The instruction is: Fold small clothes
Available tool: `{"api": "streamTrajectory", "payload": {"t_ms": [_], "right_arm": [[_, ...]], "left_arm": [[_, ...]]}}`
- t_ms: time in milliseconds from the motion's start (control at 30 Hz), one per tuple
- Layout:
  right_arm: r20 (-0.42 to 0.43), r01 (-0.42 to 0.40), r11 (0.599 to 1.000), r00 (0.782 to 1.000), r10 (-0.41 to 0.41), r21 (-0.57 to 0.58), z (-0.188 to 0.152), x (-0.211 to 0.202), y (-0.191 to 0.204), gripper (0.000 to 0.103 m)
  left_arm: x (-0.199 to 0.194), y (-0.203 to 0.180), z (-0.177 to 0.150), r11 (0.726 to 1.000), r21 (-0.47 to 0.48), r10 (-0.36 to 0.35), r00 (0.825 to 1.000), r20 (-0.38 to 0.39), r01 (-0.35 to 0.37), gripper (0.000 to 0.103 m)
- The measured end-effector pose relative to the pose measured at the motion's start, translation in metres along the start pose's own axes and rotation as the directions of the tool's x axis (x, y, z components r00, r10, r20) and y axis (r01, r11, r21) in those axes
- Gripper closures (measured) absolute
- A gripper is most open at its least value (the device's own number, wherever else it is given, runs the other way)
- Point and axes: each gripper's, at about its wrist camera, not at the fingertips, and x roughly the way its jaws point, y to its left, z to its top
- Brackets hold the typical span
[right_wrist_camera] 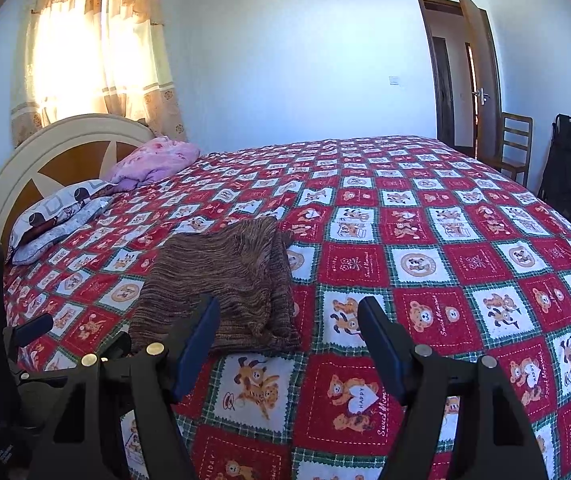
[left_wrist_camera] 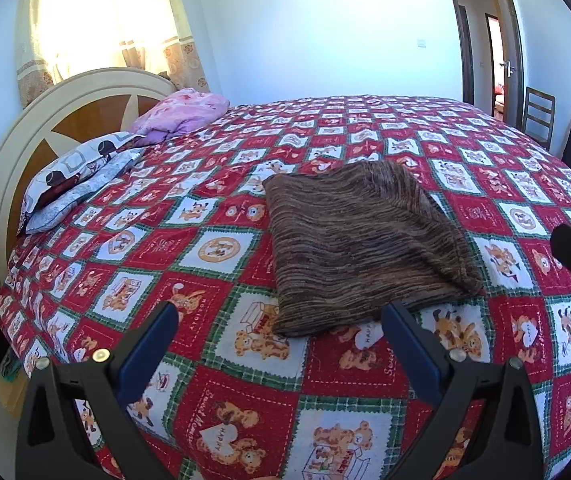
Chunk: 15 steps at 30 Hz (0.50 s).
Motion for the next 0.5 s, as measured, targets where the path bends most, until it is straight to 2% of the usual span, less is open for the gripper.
{"api": "streamTrajectory", "payload": {"t_ms": [133, 500], "right_arm": [[-0.003, 0.002, 1.0, 1.0, -0.002, 0.002, -0.001, 0.001, 0.0, 0.031], [-0.002, 0.006, 1.0, 1.0, -0.006, 0.017, -0.002, 0.002, -0.004, 0.031]], "left_arm": [[0.004, 0.0, 0.0, 1.0, -0.001, 0.012, 1.0, -0.006, -0.012, 0.0], [0.015, 0.012, 0.008, 0.999, -0.027, -0.04, 0.999, -0.012, 0.039, 0.0]]}}
